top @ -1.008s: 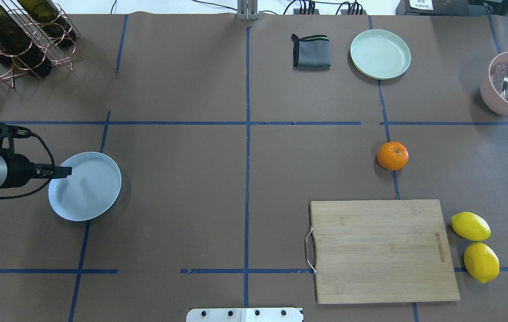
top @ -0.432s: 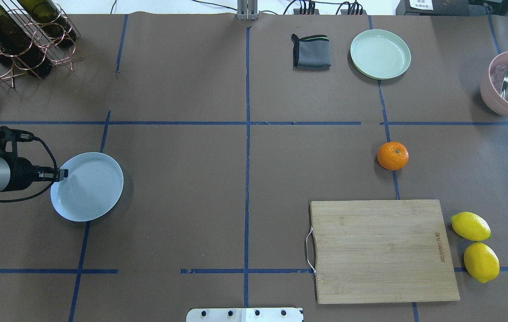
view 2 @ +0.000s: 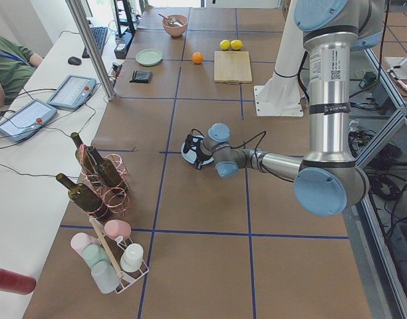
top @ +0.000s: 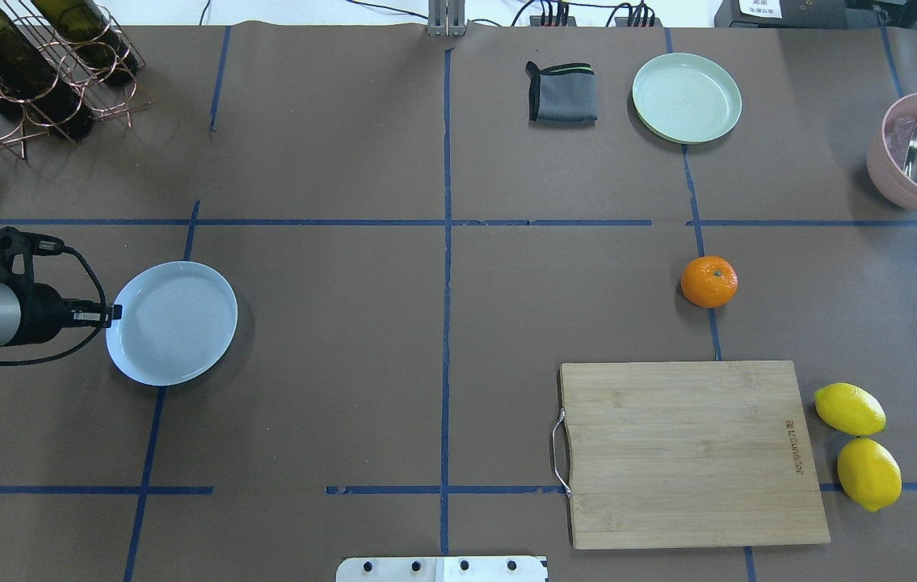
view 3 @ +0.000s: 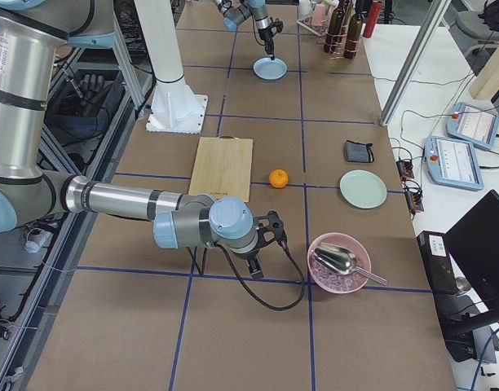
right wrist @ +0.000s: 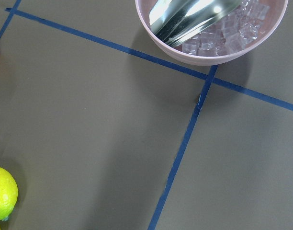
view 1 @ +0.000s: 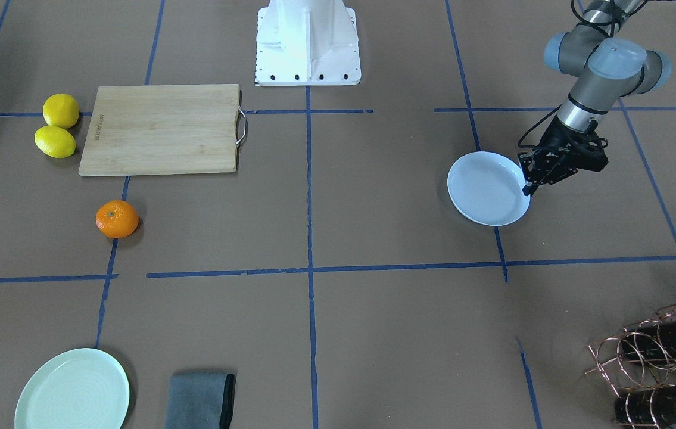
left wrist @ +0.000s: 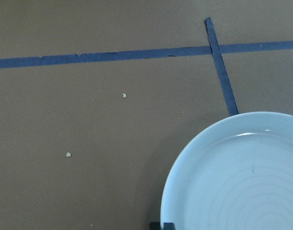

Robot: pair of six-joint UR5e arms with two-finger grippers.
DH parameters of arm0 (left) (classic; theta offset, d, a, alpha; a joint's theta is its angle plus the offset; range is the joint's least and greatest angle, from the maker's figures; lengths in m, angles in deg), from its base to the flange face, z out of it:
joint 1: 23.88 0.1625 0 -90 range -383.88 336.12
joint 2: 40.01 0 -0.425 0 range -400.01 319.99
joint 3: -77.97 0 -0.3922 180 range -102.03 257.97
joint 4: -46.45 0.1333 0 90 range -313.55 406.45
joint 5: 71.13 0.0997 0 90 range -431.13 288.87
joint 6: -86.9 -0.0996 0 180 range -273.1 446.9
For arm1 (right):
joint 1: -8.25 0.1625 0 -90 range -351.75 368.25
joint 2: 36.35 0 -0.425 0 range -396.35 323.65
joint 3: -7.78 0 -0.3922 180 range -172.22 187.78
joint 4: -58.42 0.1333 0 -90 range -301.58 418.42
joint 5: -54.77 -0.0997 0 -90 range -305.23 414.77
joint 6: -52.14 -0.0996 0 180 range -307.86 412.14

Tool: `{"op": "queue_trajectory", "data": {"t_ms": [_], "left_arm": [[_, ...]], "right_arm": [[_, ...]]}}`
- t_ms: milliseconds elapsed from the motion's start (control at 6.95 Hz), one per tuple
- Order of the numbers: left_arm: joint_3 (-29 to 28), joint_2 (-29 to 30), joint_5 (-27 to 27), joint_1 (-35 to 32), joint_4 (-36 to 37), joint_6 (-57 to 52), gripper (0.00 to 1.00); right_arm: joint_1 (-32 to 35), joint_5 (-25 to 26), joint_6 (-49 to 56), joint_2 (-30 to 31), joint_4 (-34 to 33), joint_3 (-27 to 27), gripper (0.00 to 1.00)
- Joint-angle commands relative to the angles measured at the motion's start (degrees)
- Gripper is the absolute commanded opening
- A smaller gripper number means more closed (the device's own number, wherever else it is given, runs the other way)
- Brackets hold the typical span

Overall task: Pick orange to plate
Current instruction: 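Push the light blue plate with the left gripper toward the table center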

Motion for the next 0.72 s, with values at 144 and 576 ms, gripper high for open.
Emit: {"op": "queue_trajectory", "data": {"t_ms": [144, 576], "left_arm": [[2.85, 5.59, -2.88, -0.19, 0.68, 1.99, 0.0], [-2.49, 25.51, -1.83, 2.34, 15.22, 13.56, 0.0]], "right_arm": [[0.0, -0.05, -0.09, -0.03, 0.01, -0.09, 1.0], [0.0, -0.05, -0.09, -0.03, 0.01, -0.09, 1.0]]}}
